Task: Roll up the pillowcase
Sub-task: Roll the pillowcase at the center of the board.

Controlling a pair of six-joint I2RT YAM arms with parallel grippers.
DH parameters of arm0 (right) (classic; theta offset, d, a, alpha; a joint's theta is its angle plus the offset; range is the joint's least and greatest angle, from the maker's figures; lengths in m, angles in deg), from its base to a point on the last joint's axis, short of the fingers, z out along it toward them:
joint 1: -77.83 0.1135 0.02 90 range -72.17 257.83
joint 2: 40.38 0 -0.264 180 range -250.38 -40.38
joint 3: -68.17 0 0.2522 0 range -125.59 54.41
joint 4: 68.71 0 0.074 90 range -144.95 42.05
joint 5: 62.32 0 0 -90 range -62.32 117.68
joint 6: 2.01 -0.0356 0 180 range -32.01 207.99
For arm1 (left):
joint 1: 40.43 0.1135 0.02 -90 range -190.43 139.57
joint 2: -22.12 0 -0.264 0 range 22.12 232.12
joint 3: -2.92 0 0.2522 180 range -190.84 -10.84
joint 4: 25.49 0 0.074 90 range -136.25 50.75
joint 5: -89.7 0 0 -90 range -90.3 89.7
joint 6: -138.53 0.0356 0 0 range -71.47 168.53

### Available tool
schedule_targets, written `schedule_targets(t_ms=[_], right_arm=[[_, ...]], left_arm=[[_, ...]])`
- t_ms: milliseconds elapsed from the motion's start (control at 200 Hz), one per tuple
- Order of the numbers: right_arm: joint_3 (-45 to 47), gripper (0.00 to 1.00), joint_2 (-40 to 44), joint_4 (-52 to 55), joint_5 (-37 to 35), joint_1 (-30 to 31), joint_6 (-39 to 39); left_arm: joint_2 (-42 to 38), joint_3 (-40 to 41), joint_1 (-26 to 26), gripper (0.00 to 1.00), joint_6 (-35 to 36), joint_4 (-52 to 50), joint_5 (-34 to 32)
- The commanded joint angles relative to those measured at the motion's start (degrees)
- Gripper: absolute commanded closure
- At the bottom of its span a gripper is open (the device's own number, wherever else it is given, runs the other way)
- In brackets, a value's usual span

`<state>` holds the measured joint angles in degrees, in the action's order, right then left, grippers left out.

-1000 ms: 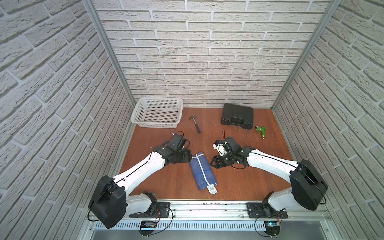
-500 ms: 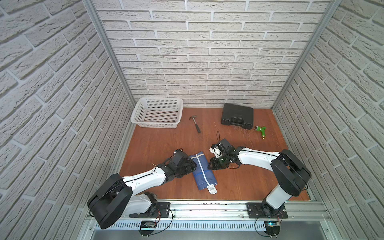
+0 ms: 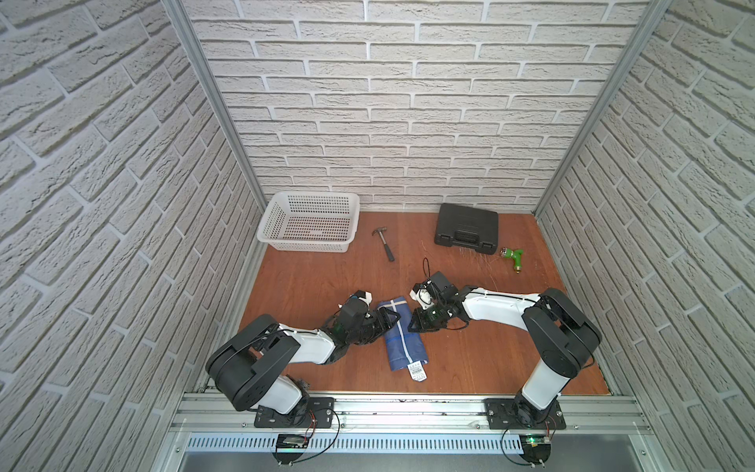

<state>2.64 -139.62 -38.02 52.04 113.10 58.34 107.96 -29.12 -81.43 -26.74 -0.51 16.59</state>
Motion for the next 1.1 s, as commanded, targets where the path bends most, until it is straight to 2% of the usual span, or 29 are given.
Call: schedule_targets(t_ms=[0, 185, 295, 540, 715, 815, 975, 1095], right_arm=[[0.6, 0.74, -2.2, 2.5, -3.7, -0.6, 0.9], [0.8, 0.77, -2.1, 2.7, -4.3, -0.9, 0.8], [0.6, 0.77, -2.5, 2.6, -4.0, -0.9, 0.7], [0.7, 0.77, -2.7, 2.5, -3.8, -1.0, 0.3], [1.2, 0.78, -2.6, 2.5, -4.4, -1.9, -0.5], [2.2, 0.78, -1.6, 2.1, -4.9, -3.2, -1.1], [2.5, 0.8, -1.5, 2.1, -5.7, -3.8, -1.8], [2.8, 0.85, -1.7, 2.3, -6.0, -4.1, -2.1]], left_arm=[[4.5, 3.6, 1.6, 0.28, 0.0, -4.9, 5.0], [1.9, 1.7, 5.0, 0.3, 7.1, -15.7, 8.6], [4.6, -2.0, 5.7, 0.31, 9.8, -17.2, 11.2], [11.5, -5.6, 4.2, 0.34, 8.3, -8.6, 10.2], [16.0, -7.9, 1.3, 0.35, 7.7, -9.0, 12.2], [14.5, -4.7, 1.2, 0.37, 6.6, -8.9, 12.3], [10.4, -5.9, 1.0, 0.38, 10.7, -19.3, 14.1], [8.6, -5.9, 1.2, 0.39, 11.8, -22.2, 14.9]])
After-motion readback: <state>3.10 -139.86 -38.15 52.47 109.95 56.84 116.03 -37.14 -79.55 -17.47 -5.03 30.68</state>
